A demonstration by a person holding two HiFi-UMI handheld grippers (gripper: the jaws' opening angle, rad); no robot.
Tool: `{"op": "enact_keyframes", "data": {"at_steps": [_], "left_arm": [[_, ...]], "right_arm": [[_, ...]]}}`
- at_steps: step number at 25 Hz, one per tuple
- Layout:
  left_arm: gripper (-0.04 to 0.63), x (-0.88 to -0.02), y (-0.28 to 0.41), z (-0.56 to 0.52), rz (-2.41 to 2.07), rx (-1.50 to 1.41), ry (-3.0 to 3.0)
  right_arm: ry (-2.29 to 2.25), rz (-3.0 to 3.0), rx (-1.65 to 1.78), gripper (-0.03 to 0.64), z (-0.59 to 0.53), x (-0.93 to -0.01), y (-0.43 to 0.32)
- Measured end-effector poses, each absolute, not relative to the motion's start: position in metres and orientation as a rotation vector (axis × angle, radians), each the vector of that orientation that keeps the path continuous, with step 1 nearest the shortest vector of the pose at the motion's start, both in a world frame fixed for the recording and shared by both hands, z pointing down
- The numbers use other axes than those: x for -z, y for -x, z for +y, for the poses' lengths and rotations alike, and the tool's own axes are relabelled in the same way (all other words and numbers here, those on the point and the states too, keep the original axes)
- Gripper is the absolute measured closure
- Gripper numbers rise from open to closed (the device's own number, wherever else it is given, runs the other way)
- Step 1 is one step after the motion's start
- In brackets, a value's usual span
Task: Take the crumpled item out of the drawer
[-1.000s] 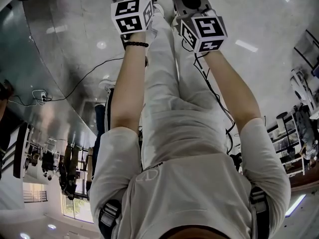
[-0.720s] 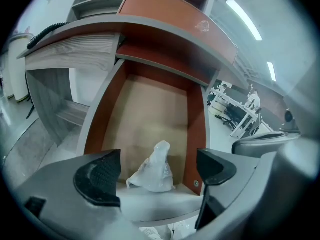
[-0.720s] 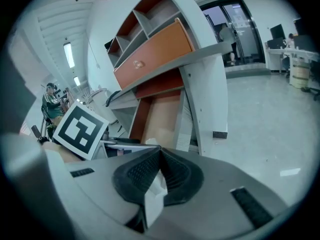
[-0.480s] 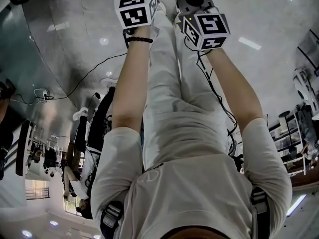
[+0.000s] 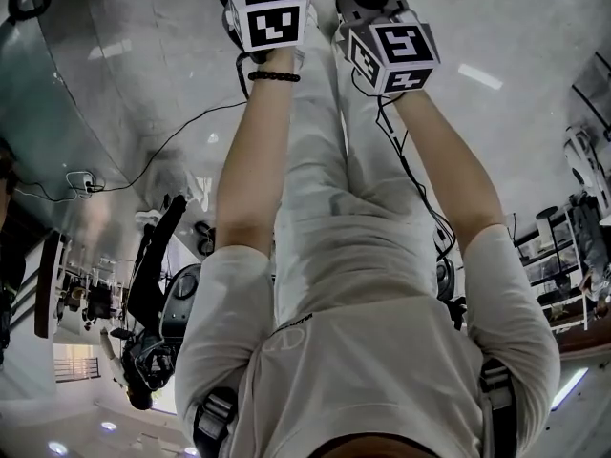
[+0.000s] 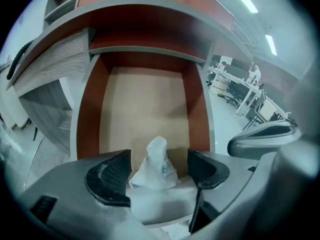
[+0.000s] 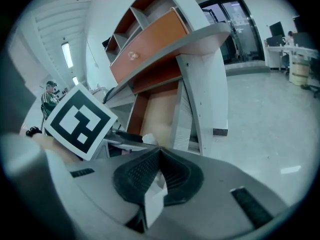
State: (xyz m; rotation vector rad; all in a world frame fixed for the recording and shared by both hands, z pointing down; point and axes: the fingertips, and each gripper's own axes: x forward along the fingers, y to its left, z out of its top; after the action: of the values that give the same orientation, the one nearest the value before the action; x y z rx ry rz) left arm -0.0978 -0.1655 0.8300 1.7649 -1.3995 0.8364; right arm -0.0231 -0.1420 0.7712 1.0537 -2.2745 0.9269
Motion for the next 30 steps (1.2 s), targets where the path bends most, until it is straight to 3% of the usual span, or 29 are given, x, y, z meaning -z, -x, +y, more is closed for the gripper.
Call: {"op": "enact_keyframes", "data": {"at_steps": [14, 20, 30], "left_arm": [[0.326, -0.835, 0.086, -0.177, -1.349, -0.887, -1.812], [0.442, -0.839, 0.087, -0.174, -1.335, -0.966, -1.817], [0.517, -0.833, 0.094, -0.178, -1.377, -0.936, -1.851]], "right_arm": [[-1.056, -2.264, -0.95, 0.615, -0.137, -0.779, 0.021], [-1.059, -2.258, -0.958, 0.615, -0.133, -0.78, 0.02], [-1.058, -2.261, -0.957, 0.616, -0.137, -0.78, 0.023]]}}
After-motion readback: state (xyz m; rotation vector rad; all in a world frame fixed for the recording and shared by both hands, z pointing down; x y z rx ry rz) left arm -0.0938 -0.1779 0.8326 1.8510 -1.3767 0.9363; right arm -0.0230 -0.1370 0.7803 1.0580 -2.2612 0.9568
